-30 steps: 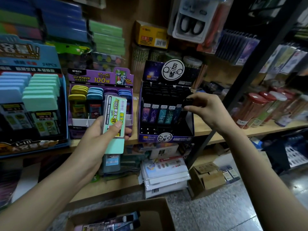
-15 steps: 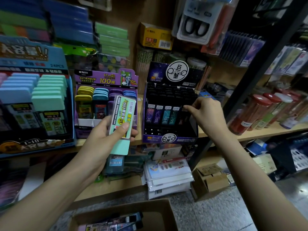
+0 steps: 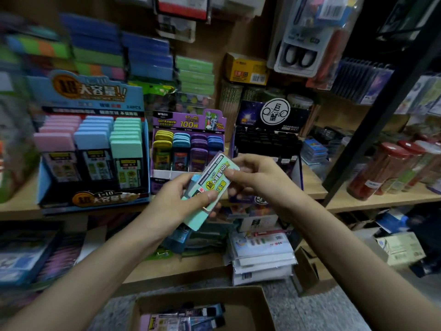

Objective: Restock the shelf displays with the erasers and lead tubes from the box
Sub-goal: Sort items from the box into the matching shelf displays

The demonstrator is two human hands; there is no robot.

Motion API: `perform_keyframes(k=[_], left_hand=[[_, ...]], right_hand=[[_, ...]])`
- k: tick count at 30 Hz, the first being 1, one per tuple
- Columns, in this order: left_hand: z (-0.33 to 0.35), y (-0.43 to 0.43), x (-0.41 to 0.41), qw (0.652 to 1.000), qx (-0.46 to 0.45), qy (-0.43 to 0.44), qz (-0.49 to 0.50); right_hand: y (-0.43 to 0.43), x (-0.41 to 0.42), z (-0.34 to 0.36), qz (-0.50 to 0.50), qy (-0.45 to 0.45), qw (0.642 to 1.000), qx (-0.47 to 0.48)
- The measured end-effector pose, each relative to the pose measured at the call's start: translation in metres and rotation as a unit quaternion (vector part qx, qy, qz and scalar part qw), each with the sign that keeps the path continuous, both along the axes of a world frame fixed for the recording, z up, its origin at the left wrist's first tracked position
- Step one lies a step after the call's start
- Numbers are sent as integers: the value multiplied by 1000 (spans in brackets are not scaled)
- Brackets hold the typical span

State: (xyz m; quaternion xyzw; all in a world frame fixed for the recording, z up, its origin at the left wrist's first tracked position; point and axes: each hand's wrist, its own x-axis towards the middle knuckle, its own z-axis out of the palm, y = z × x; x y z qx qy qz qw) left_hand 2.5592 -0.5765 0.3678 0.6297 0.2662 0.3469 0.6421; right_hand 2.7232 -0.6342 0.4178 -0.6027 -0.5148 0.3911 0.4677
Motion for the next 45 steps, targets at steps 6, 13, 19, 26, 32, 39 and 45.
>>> perform_keyframes(k=[6,13,19,26,32,39,45], left_hand=[[7,9,-22,989,19,-39,145],[19,14,-54,953,79,-91,279],[22,25,-78,955,115,-58,267],[17,39,-104,958,144,-26,248],[11,52,-127,933,81,-57,345],[13,61,-140,929,11,-57,365],[13,59,-138,932,16,-46,359]], right_hand=[[4,-21,-10,-74,177,981,22],[2,-57,-39,13,229,973,-29],[11,-79,-34,100,-19,995,-22],[61,-109,12,120,-83,986,78],[85,-113,30,89,-142,973,157],[102,-104,9,29,-141,962,234],[95,-98,-15,57,-168,944,279]])
